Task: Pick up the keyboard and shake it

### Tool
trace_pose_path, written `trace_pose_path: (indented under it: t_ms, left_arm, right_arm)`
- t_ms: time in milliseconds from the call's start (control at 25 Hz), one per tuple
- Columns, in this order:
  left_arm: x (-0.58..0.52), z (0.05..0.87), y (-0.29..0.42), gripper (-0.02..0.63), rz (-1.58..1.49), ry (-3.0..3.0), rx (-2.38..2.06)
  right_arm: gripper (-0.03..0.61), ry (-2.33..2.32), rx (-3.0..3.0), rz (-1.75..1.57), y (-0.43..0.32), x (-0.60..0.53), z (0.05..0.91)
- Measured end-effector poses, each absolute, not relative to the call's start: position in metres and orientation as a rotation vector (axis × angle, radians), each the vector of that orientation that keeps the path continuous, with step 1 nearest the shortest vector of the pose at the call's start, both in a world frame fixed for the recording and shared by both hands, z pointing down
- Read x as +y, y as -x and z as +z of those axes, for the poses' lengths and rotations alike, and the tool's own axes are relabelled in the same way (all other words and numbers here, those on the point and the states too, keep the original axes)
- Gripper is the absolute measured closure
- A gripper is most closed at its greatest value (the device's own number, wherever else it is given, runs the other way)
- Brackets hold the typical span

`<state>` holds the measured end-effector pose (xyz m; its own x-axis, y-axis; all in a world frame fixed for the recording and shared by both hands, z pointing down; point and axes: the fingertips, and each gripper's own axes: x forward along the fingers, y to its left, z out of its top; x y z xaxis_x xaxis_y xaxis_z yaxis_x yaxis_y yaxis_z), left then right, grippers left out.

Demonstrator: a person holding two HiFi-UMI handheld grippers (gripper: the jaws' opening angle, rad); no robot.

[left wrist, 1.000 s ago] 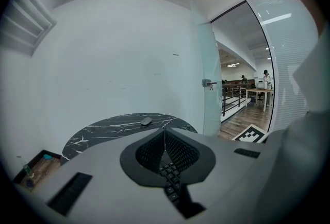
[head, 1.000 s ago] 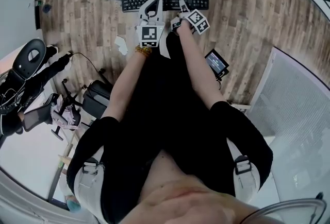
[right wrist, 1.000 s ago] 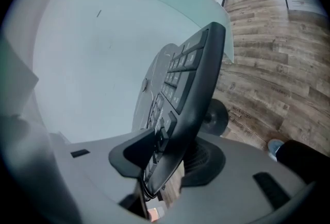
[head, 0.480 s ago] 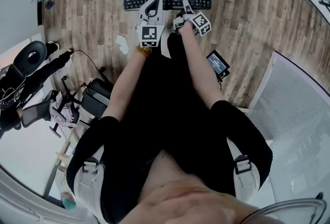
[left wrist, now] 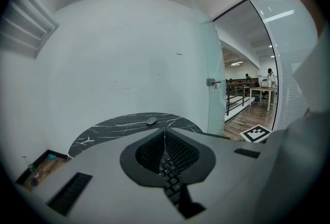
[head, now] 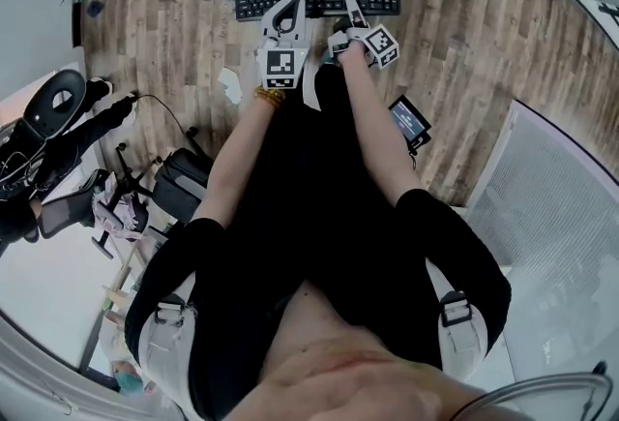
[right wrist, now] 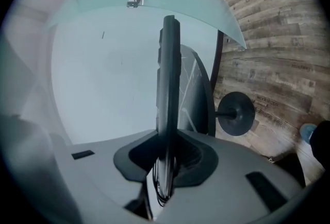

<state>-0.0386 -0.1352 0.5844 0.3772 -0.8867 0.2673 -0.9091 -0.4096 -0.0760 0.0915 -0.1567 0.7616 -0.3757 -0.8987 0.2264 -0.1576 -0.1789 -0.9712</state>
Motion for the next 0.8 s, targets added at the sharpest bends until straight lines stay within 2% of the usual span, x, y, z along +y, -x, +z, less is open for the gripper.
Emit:
trace_pose_path:
  t_ms: [800]
  left_arm:
    - [-0.142, 0.574, 0.053, 0.6, 0.367, -2.516, -1.728]
  right_arm:
    - [0.502, 1.078, 1.639, -1.542, -0.084, -0.183, 0.702]
